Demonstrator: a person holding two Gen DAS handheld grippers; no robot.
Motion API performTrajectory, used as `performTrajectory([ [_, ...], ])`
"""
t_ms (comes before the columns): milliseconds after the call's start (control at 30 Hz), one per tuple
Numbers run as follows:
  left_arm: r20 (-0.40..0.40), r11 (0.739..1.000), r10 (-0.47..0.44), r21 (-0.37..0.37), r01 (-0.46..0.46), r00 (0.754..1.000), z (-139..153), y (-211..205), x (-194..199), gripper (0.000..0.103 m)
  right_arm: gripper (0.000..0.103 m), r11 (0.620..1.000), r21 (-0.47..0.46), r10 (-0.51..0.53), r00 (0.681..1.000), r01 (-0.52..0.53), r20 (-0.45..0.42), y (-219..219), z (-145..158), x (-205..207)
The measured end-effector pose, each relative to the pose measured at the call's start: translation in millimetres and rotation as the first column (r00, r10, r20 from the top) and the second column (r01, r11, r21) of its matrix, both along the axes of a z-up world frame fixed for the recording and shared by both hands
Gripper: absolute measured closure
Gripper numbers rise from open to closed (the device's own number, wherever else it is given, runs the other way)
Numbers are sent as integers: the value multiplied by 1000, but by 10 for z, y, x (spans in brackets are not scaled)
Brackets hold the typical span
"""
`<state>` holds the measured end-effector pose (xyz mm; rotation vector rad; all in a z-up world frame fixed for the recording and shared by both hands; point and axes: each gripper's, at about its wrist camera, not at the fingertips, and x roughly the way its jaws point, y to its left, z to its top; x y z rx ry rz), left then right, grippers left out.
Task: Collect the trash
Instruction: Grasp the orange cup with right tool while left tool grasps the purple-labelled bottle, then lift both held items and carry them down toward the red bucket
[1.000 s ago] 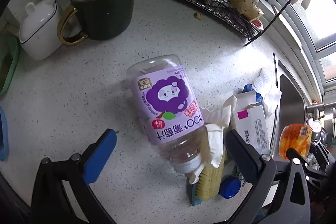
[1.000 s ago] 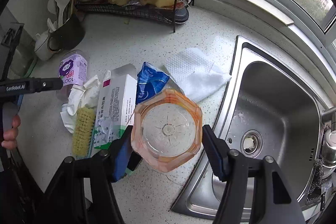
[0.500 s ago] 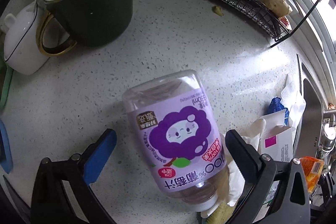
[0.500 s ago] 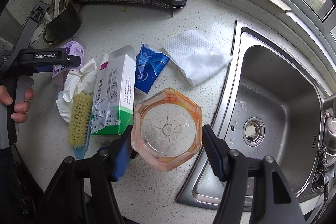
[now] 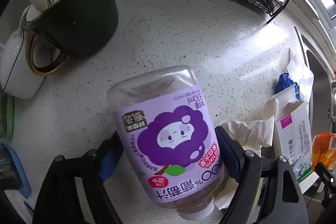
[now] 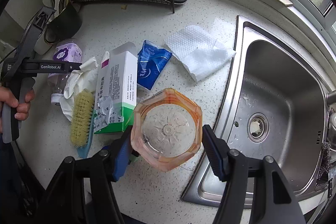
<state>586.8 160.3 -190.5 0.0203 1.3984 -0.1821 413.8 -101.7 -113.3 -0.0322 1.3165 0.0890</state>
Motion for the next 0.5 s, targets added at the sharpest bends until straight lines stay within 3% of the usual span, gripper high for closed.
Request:
performTrajectory([
  [333, 111, 995, -98, 17, 96, 989, 531, 55, -414, 28, 42, 1000, 20, 21, 999, -21, 42, 64, 120, -73],
  [500, 160, 995, -103, 5, 104, 982, 782, 21, -678, 32, 42, 998, 34, 44, 996, -46, 76, 124, 219, -111],
])
